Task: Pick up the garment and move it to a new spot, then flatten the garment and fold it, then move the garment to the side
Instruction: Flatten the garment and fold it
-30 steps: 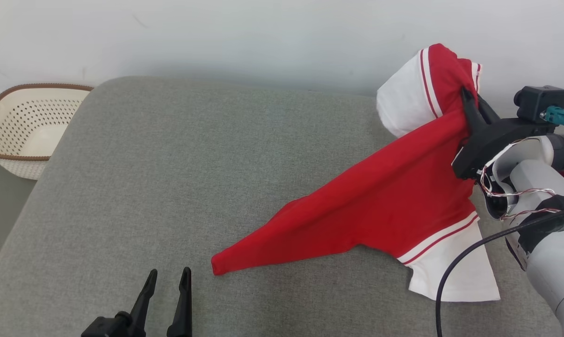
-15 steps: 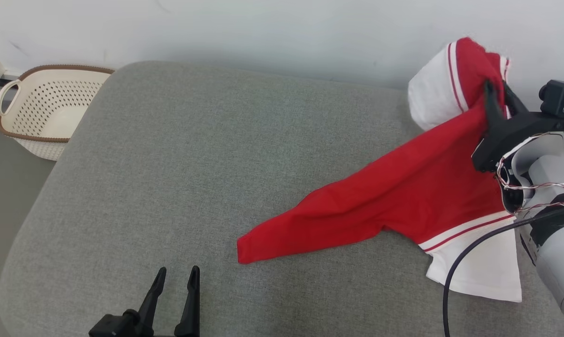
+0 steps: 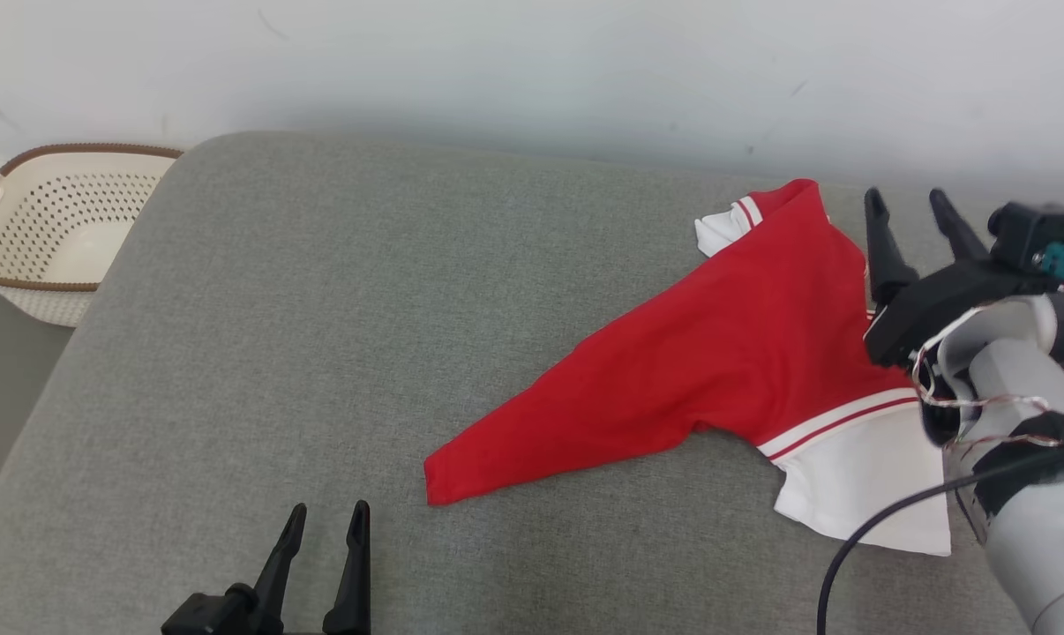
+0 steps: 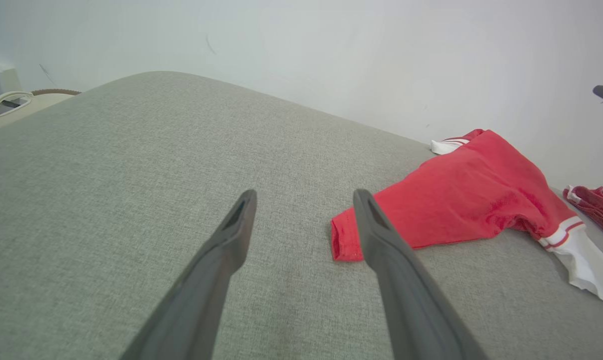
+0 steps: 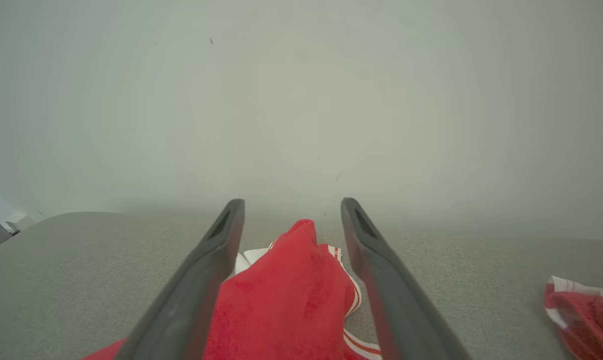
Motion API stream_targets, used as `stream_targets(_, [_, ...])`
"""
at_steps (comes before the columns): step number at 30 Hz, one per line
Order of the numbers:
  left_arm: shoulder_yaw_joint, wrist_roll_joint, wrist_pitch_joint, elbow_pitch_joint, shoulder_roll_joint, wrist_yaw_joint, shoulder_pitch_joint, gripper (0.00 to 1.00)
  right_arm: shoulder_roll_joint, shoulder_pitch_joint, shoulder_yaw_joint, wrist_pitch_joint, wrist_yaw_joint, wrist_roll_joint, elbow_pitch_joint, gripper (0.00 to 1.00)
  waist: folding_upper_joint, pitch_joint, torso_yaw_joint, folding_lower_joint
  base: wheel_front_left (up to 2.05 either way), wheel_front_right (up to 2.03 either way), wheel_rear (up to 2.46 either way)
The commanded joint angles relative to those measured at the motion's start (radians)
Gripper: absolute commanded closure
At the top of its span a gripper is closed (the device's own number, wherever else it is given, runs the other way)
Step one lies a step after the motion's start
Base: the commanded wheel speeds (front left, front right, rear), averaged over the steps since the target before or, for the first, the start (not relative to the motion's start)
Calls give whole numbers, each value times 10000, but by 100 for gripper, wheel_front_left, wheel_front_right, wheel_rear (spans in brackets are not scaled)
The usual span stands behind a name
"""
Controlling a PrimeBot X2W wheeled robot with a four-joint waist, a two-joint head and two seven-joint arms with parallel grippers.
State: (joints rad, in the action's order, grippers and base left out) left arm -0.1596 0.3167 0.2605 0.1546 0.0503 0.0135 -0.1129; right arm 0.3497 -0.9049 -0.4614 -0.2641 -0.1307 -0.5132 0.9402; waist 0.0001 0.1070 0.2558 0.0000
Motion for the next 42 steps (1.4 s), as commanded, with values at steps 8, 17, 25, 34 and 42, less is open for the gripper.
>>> stream_targets(8, [67,-96,32,107,7,57,214,0,137,1533,99,-18,0,-265,-1363,0,-1,-181,-367,0,0,0,0])
stream_targets(17, [97,-53,32,392,5,142,310,0,141,3402,472,-18,0,-418,-2452,0,-1,-324,-767,0,0,0,0])
stream_targets(25, [231,-80,32,154,7,31,390,0,-142,5013,1763,-18,0,-45,-3990,0,-1,-437,-1028,0,0,0,0])
stream_targets(34, [658,-205,32,-143,7,-139,692,0,-782,6707,2588,-20,0,652,-5814,0,-1,-797,-1350,0,0,0,0])
stream_targets(42, [985,-403,32,-357,7,-205,1068,0,-1299,8005,3063,-20,0,1403,-6827,0,-1,-1174,-1519,0,0,0,0])
